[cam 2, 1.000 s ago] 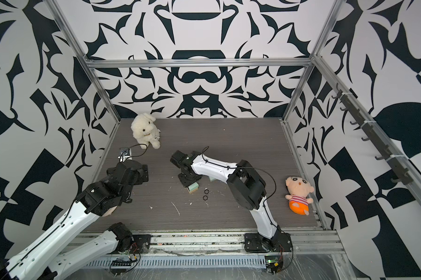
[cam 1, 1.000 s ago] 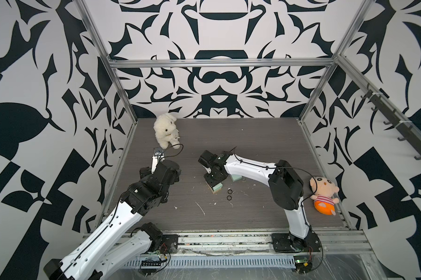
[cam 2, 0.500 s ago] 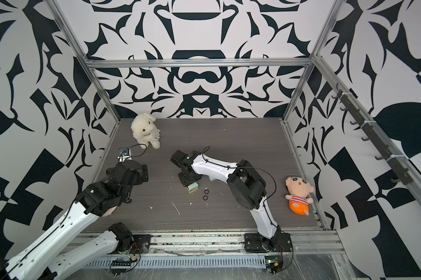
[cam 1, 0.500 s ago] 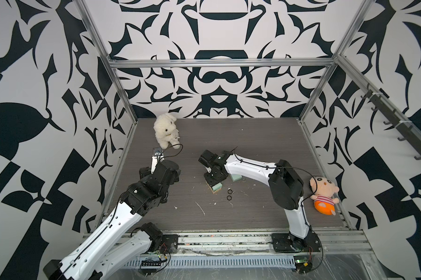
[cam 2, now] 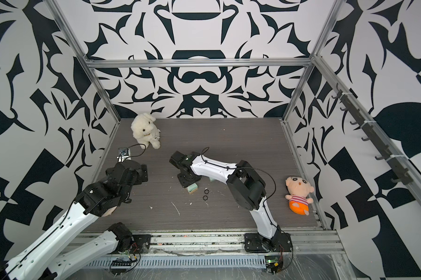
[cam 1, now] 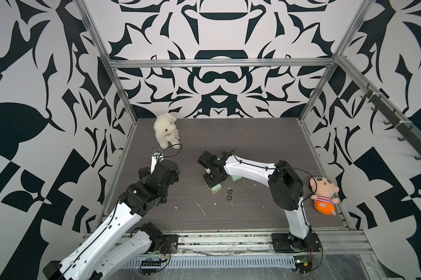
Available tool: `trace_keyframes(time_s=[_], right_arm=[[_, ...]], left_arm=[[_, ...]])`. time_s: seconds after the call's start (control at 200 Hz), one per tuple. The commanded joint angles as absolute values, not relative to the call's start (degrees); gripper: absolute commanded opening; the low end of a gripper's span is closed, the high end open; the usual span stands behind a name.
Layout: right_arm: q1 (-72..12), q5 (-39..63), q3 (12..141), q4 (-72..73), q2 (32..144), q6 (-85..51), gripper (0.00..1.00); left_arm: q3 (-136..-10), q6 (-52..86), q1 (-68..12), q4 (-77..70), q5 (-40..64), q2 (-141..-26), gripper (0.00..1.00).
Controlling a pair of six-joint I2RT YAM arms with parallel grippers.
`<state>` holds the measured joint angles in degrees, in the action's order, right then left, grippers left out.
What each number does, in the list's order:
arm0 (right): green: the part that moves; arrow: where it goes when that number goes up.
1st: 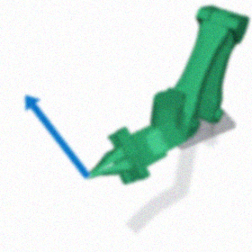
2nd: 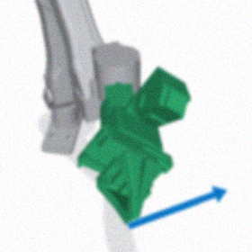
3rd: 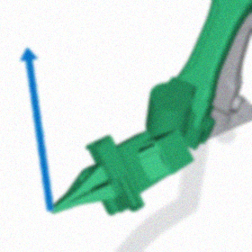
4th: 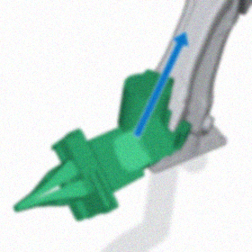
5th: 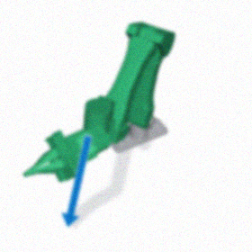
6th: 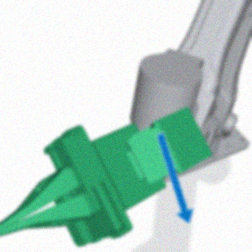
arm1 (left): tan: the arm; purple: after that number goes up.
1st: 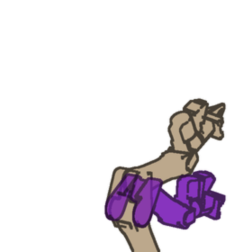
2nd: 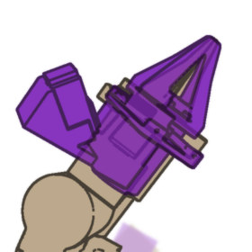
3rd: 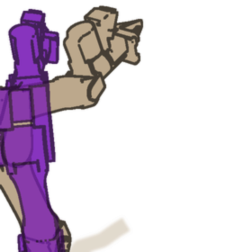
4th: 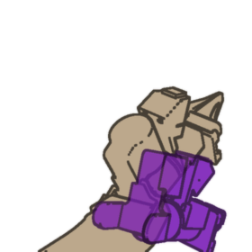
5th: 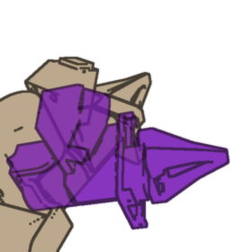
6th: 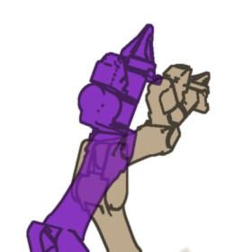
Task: Take the rings out of the lift-off lid box
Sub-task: Close the lid on the jewelry box.
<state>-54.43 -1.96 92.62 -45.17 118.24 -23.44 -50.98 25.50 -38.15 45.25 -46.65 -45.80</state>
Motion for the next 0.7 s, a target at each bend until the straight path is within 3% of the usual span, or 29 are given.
trace_keyframes(time_s=[0.0,0.695], right_arm=[[-54.8,-2.9,93.6,-46.4,115.1,-23.9,0.46],[-56.6,-4.7,93.4,-46.5,114.5,-23.4,0.48]], left_arm=[[-49.7,25.3,-37.8,45.6,-46.2,-45.3,0.99],[-49.6,25.2,-37.6,45.5,-46.1,-44.9,0.99]])
